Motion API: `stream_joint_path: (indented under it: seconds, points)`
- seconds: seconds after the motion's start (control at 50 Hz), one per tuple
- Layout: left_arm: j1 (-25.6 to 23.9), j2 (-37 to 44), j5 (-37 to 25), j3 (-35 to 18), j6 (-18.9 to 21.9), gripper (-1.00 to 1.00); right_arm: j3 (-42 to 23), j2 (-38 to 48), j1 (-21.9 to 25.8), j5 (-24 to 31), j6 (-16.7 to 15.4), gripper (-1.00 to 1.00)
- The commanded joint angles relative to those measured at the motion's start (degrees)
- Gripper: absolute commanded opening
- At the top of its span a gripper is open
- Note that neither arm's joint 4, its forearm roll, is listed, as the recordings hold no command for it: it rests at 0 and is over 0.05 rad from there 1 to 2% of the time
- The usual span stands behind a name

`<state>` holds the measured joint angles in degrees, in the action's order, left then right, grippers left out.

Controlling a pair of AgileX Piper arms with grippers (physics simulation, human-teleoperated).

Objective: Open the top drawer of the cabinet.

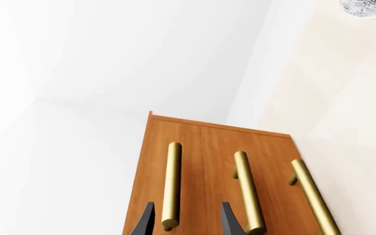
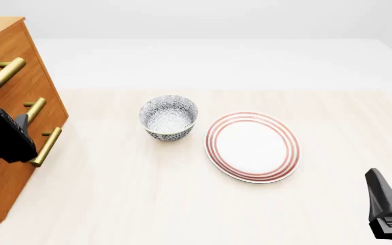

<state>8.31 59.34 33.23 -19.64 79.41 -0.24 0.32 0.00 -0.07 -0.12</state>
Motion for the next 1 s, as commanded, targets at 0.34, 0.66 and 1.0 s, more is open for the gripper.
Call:
stream_joint_path:
  seconds: [0.34,0.66,1.0]
  points:
    - [2.7,3.6,1.9,-1.8,0.4,1.00,0.0,-0.1,0.0,0.1,0.0,1.00]
    - [4.7,5.6,3.1,-2.9,0.7,1.00,0.0,-0.1,0.0,0.1,0.0,1.00]
    - [7.2,8.6,4.7,-4.2,0.4,1.00,0.0,-0.1,0.0,0.1,0.0,1.00]
